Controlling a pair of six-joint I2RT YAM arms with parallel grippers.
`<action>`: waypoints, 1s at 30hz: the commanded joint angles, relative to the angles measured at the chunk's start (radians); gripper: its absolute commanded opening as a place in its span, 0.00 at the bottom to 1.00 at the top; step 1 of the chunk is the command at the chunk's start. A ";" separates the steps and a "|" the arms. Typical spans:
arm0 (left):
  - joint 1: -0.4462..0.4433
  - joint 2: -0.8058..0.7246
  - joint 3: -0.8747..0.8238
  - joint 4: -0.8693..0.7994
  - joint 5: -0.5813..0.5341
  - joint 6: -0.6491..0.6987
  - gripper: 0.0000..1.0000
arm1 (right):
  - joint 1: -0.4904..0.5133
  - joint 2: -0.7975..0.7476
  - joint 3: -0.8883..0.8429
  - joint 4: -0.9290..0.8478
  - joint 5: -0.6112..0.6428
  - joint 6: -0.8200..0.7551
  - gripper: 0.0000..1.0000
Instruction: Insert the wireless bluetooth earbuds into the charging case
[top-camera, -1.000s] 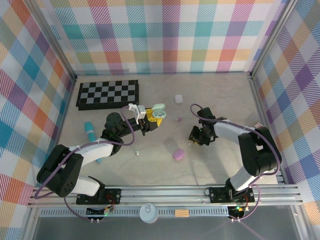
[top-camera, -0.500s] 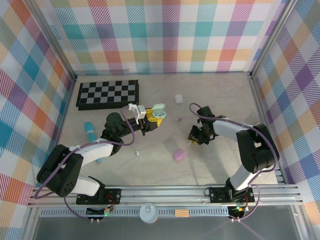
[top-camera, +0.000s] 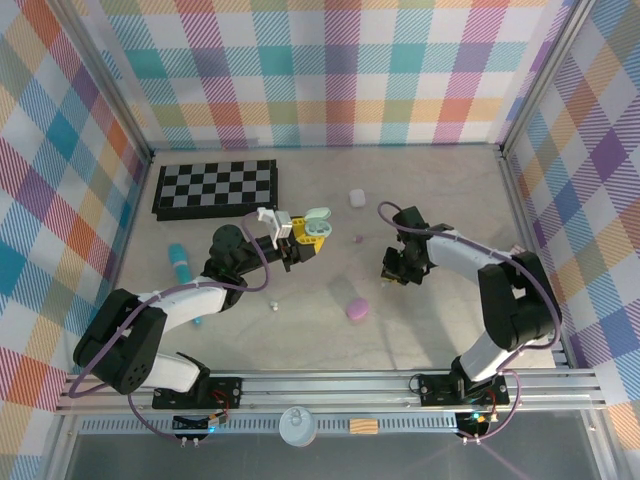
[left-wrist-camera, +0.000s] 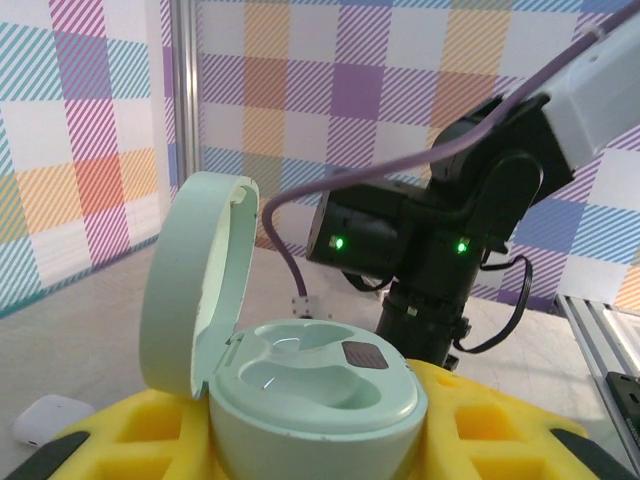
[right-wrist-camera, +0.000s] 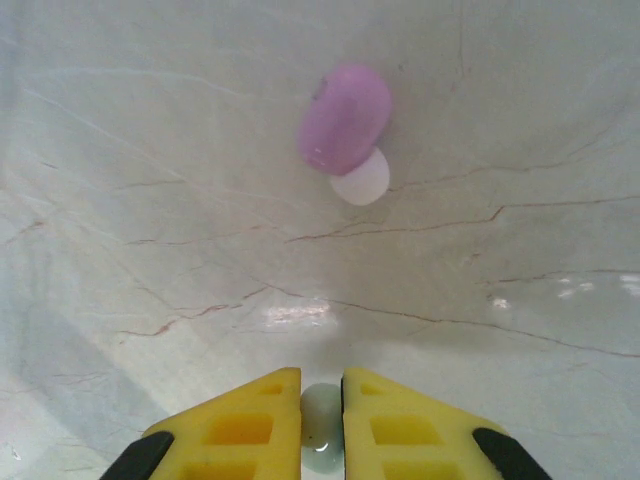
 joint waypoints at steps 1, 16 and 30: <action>-0.026 0.021 0.024 -0.023 -0.002 0.053 0.32 | 0.026 -0.072 0.033 -0.066 0.081 -0.035 0.14; -0.082 0.164 0.050 0.030 -0.042 0.036 0.32 | 0.090 -0.254 0.109 -0.101 0.147 -0.095 0.14; -0.130 0.321 0.100 0.137 -0.046 -0.031 0.32 | 0.211 -0.284 0.221 -0.068 0.130 -0.125 0.15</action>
